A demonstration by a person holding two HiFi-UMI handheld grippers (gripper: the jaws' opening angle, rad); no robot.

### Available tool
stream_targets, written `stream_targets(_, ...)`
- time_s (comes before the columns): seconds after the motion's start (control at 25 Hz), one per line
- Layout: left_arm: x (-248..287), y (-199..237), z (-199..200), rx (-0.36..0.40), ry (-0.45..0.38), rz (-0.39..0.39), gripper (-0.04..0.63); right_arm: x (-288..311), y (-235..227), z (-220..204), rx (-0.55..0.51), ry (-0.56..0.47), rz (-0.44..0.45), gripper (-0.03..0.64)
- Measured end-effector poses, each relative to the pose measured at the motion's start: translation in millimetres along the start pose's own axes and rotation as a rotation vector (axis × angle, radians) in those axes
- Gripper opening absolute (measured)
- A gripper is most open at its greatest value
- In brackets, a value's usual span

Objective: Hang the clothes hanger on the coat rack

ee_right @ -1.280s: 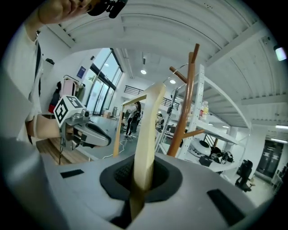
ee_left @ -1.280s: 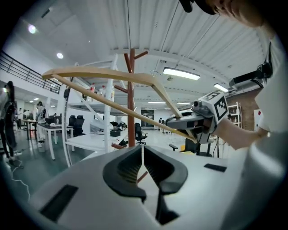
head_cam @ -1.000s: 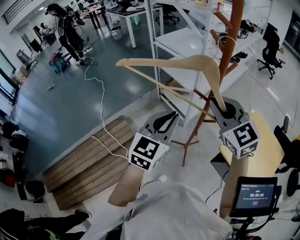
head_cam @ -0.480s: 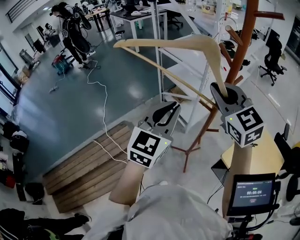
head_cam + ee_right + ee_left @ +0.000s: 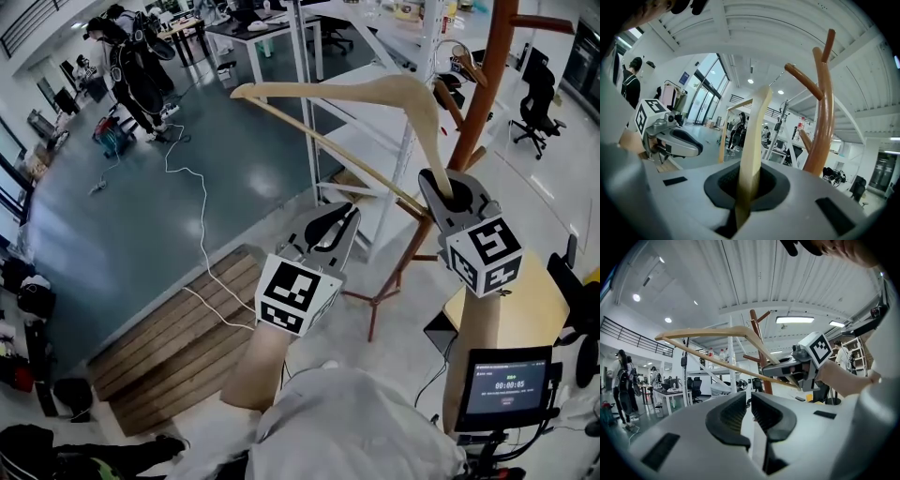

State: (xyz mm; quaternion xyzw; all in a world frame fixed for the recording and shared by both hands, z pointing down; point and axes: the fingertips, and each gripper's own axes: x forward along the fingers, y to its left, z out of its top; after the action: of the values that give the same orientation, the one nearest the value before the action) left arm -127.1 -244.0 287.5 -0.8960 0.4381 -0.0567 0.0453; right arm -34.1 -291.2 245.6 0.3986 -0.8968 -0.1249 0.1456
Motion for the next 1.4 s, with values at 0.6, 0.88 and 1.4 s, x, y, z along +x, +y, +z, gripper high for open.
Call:
stream_targets(0.6,28.6,-10.2,-23.1,-0.031,0.032,-0.075,0.02,-12.4,-27.6,-41.6,0.042,0.083,-0.099,0.011)
stream_targets(0.88,40.7,-17.1,-33.5,-0.037,0.049,-0.108,0.02,-17.2,-45.0,-64.6,0.059,0.129,-0.164,0.011)
stream_targets(1.4,41.2,-30.3,-36.0,-0.053,0.044,-0.165,0.02,-31.2,-55.0,-65.1,0.003,0.133,-0.243,0.017)
